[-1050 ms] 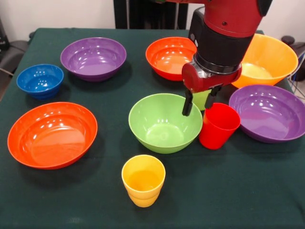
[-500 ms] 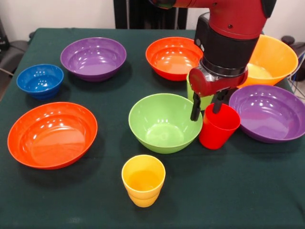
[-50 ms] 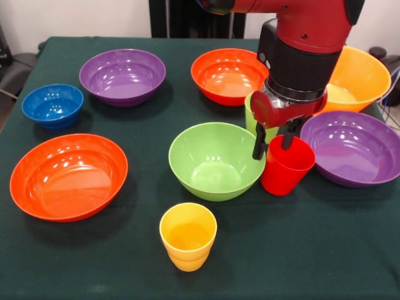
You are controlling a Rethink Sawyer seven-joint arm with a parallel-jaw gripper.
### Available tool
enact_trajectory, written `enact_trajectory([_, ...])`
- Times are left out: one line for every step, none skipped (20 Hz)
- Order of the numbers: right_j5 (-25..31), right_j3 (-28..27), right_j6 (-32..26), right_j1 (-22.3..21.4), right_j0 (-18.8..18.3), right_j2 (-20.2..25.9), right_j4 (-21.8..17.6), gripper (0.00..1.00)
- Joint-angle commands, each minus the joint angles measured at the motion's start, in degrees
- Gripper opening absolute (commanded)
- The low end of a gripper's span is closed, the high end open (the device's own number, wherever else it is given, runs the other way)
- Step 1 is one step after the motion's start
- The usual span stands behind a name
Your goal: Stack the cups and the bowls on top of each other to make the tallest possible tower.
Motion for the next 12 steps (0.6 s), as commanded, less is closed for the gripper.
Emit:
enact_trajectory([-3.92, 5.25, -1.76, 2.02, 0.78, 3.49, -2.52, 1.0])
enact_trajectory([-3.76, 5.3, -1.89, 1.98, 0.81, 3.43, -2.57, 1.0])
enact_trajectory([-3.68, 5.43, -1.75, 1.9, 0.88, 3.29, -2.59, 1.0])
enact_trajectory([-3.71, 5.49, -1.58, 1.88, 0.99, 3.17, -2.62, 1.0])
enact_trajectory([-4.19, 5.8, -1.48, 1.79, 0.97, 3.12, -2.73, 1.0])
enact_trajectory([-4.7, 6.26, -1.28, 1.69, 0.95, 2.95, -2.88, 1.0])
enact_trajectory([-5.08, 6.49, -1.14, 1.65, 1.02, 2.78, -3.06, 1.0])
enact_trajectory([-5.96, 7.25, -0.88, 1.54, 0.87, 2.66, -3.23, 1.0])
enact_trajectory([-6.18, 7.2, -0.86, 1.63, 0.88, 2.7, -3.24, 1.0])
enact_trajectory([-6.41, 7.15, -0.84, 1.72, 0.89, 2.74, -3.24, 1.0])
enact_trajectory([-6.76, 7.35, -0.77, 1.72, 0.87, 2.74, -3.25, 1.0])
enact_trajectory([-7.01, 7.43, -0.77, 1.79, 0.83, 2.71, -3.29, 1.0])
